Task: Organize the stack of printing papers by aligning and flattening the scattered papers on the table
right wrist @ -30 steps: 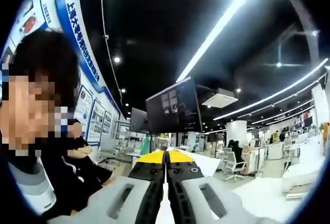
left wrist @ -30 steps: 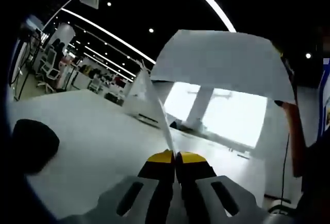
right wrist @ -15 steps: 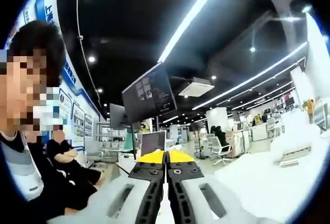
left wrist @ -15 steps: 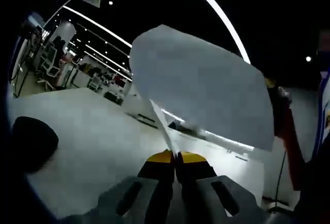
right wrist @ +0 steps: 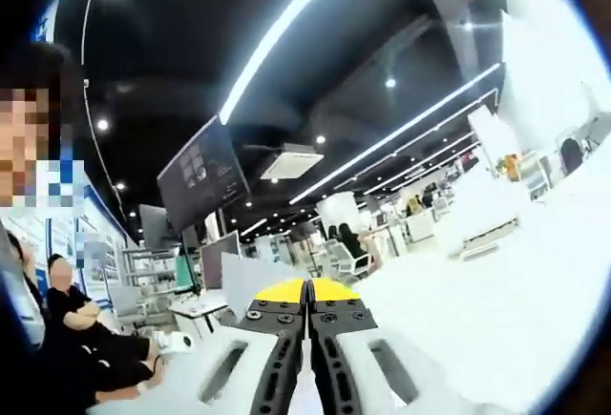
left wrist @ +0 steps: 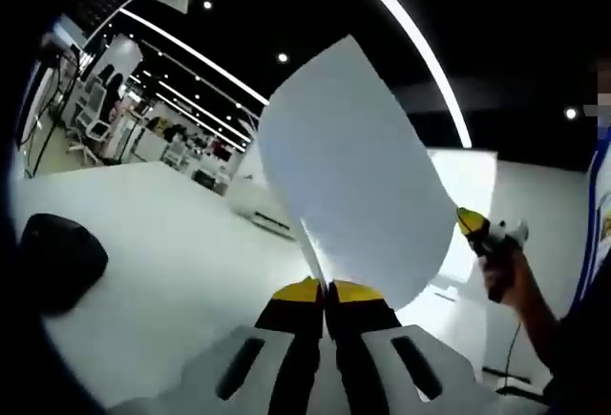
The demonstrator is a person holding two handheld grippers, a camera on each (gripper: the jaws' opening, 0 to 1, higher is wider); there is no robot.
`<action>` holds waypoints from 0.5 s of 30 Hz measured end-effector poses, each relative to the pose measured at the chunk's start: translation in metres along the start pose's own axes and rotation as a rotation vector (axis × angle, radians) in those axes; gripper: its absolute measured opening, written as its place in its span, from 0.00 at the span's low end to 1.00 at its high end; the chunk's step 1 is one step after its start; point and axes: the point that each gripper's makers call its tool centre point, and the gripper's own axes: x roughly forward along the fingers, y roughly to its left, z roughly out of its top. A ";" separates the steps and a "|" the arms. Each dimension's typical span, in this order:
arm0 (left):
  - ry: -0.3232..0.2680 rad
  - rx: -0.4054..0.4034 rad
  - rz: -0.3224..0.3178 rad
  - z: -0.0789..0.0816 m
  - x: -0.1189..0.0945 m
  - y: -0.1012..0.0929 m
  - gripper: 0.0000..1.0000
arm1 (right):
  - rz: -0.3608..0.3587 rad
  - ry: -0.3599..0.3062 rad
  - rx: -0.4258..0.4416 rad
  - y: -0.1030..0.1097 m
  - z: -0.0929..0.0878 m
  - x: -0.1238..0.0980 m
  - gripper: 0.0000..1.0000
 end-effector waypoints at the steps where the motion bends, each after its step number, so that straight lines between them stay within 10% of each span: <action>1: 0.000 -0.001 -0.001 0.000 0.000 0.000 0.07 | -0.001 0.017 -0.001 0.000 -0.007 -0.001 0.00; 8: 0.003 -0.001 0.000 -0.001 0.000 -0.001 0.07 | 0.029 0.039 -0.070 0.007 0.001 -0.005 0.00; 15: 0.005 -0.001 0.000 -0.001 0.000 0.000 0.07 | 0.131 0.014 -0.309 0.044 0.072 -0.021 0.00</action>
